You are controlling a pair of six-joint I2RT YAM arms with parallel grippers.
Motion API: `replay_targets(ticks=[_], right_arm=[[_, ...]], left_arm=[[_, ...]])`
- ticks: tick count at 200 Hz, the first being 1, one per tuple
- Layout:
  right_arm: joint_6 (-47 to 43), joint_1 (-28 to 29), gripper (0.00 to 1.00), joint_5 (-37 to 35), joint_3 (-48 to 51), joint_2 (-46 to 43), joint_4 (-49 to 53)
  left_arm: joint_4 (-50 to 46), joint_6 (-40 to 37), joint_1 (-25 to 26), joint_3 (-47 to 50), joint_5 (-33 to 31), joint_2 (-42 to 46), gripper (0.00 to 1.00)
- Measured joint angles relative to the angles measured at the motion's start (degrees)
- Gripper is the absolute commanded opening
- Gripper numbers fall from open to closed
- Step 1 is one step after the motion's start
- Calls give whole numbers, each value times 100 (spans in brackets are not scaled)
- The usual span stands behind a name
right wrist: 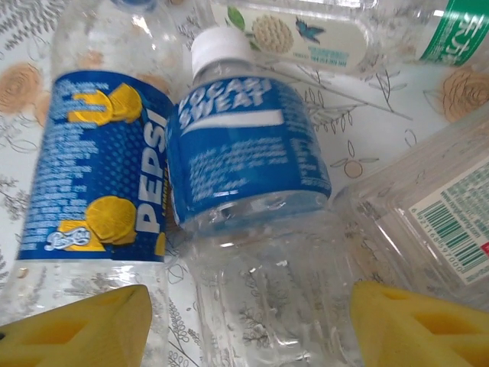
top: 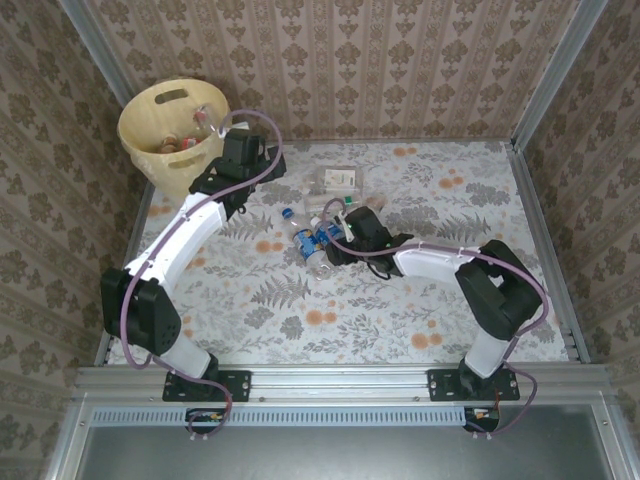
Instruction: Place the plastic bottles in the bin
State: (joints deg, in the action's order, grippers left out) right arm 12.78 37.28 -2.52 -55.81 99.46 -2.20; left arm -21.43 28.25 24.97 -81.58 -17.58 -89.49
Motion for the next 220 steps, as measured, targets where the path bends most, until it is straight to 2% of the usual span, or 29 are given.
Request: replay_targets(ticks=[80, 133, 180, 220], right_arm=[[66, 74, 71, -356, -389, 625, 629], [192, 87, 59, -612, -404, 717, 623], [197, 85, 51, -680, 190, 26, 232], [310, 42, 46, -645, 793, -898, -448]], left_arm=[[-133, 481, 2, 330, 382, 11, 100], [-166, 540, 2, 330, 566, -111, 100], [-129, 514, 2, 330, 929, -146, 100], [310, 363, 2, 420, 1711, -146, 100]])
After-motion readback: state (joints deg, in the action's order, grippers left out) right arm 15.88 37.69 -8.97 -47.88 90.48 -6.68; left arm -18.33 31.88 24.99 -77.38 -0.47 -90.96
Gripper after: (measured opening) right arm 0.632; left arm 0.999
